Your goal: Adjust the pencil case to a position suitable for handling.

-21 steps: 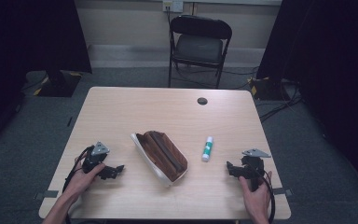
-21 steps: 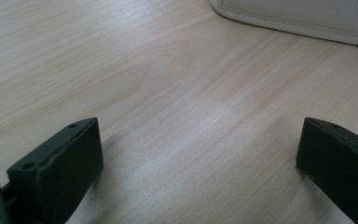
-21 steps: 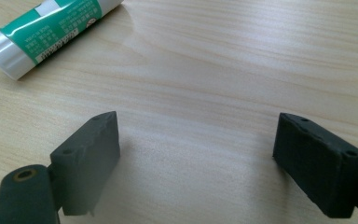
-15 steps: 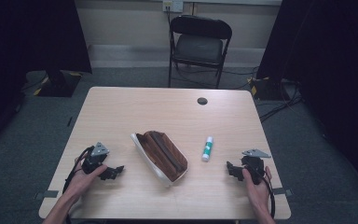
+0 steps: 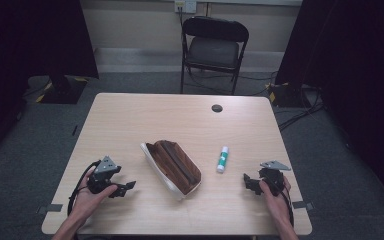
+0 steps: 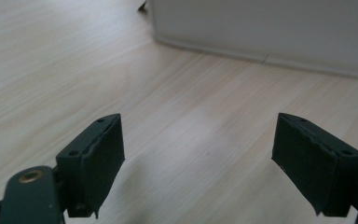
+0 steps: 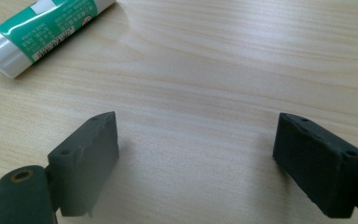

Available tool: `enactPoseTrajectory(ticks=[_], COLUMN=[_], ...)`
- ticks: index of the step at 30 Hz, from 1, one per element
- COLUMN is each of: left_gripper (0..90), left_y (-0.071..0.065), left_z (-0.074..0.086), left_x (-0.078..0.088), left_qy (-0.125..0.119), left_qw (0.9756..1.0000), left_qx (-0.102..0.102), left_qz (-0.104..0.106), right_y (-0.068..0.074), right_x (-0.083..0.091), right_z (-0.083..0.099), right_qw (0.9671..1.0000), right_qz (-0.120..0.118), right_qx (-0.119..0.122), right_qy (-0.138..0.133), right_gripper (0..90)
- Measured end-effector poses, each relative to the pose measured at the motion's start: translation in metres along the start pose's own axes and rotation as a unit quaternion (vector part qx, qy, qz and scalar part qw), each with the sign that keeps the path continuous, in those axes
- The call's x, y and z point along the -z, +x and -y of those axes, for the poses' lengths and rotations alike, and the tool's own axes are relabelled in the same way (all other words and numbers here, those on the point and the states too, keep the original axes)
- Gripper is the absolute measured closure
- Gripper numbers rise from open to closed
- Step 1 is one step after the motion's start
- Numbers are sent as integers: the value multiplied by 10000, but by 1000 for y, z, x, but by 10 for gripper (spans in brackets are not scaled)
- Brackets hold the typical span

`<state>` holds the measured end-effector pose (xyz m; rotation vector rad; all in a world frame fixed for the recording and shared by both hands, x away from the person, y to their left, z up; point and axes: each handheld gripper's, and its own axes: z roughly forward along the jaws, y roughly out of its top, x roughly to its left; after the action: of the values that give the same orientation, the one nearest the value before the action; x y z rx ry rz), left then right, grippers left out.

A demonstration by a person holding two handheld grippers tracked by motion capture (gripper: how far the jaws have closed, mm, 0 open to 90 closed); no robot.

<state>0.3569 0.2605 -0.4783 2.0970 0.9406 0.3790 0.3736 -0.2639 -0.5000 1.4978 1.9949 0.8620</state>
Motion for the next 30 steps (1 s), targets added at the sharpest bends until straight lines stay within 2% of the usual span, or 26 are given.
enactPoseTrajectory(ticks=[1, 5, 6, 7, 12, 15, 20, 25, 27, 28, 30], left_gripper=[164, 164, 164, 164, 164, 164, 164, 187, 185, 184, 172], left_y=[0, -17, -17, -22, -32, -36, -36, -34, -35, -35, -36], left_z=[0, -11, -11, -16, -25, -38, -50, -69, -75, -77, -83], left_x=[0, 3, 3, 4, 8, 11, 11, 11, 9, 7, 3], left_qy=[0, -343, -343, -454, -645, -875, -1037, -1233, -1273, -1348, -1336], left_qw=[10000, 9991, 9991, 9983, 9967, 9946, 9931, 9906, 9903, 9893, 9900], left_qx=[0, -29, -29, -13, -87, -3, 100, 191, 216, 297, 258], left_qz=[0, 250, 250, 369, 483, 564, 538, 560, 505, 478, 374], right_y=[0, -1, -1, -1, -1, -1, -1, -1, -1, -1, -1], right_x=[0, -1, -1, -1, -1, -1, -1, -1, -1, -1, -1], right_z=[0, -1, -1, -1, -1, -1, -1, -1, -1, -1, -1], right_qw=[10000, 10000, 10000, 10000, 10000, 10000, 10000, 10000, 10000, 10000, 10000], right_qz=[0, -42, -42, -43, -41, -42, -59, -63, -64, -64, -64], right_qx=[0, 32, 32, 38, 35, 36, 49, 69, 67, 68, 70], right_qy=[0, 5, 5, 4, 4, 4, 7, 0, 0, 0, -2], right_gripper=[132, 129, 129, 129, 129, 129, 129, 129, 129, 129, 129])
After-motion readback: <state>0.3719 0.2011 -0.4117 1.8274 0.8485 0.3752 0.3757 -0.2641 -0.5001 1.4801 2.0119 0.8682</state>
